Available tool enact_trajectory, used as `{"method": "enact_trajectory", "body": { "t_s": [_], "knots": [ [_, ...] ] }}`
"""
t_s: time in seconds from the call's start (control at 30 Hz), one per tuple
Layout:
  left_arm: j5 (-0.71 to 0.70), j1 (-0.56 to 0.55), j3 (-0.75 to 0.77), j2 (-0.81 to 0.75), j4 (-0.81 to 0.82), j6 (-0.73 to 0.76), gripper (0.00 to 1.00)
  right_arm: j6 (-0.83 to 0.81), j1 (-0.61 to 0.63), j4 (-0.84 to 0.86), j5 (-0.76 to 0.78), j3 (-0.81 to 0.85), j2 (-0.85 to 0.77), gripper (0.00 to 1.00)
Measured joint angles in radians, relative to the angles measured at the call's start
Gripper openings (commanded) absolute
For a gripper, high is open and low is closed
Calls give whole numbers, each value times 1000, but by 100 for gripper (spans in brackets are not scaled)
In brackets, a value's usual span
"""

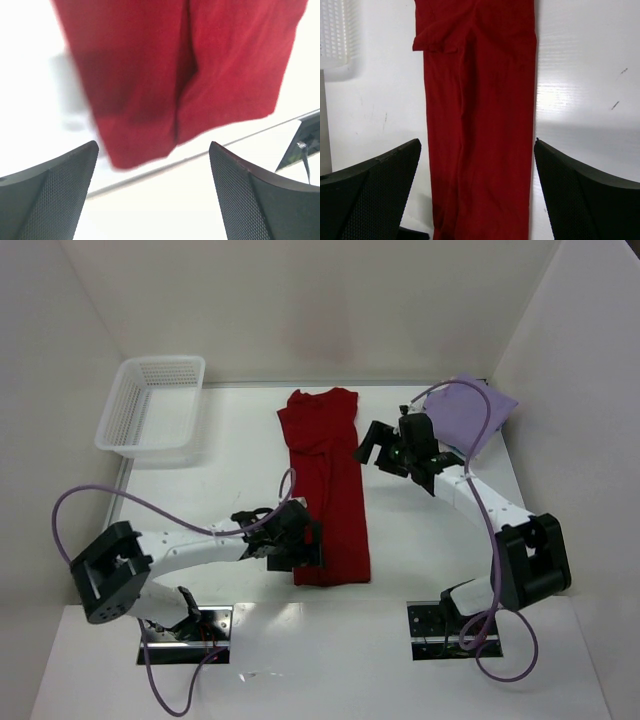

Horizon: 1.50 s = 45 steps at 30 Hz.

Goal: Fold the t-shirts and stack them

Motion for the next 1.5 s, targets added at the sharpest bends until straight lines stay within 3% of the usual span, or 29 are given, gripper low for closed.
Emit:
{"method": "enact_trajectory", "body": {
  "t_s": [0.23,0.4,0.6,0.77,1.13,1.5],
  "knots": [
    [-94,-1,-2,-280,-99,-28,99,50,26,-29,8,-128,-147,99],
    [-122,-1,-34,-377,-99,-26,99,126,151,-69,30,-230,-190,99],
    [-133,-1,-69,-323,-98,-13,99,216,312,-125,64,-316,-217,99],
    [-131,-1,-105,-290,-83,11,99,257,328,-161,84,-364,-264,99],
    [-117,-1,-116,-188,-32,35,99,363,407,-266,95,-506,-373,90],
    [-80,-1,-125,-140,11,37,99,423,411,-282,68,-594,-496,81]
  ]
}}
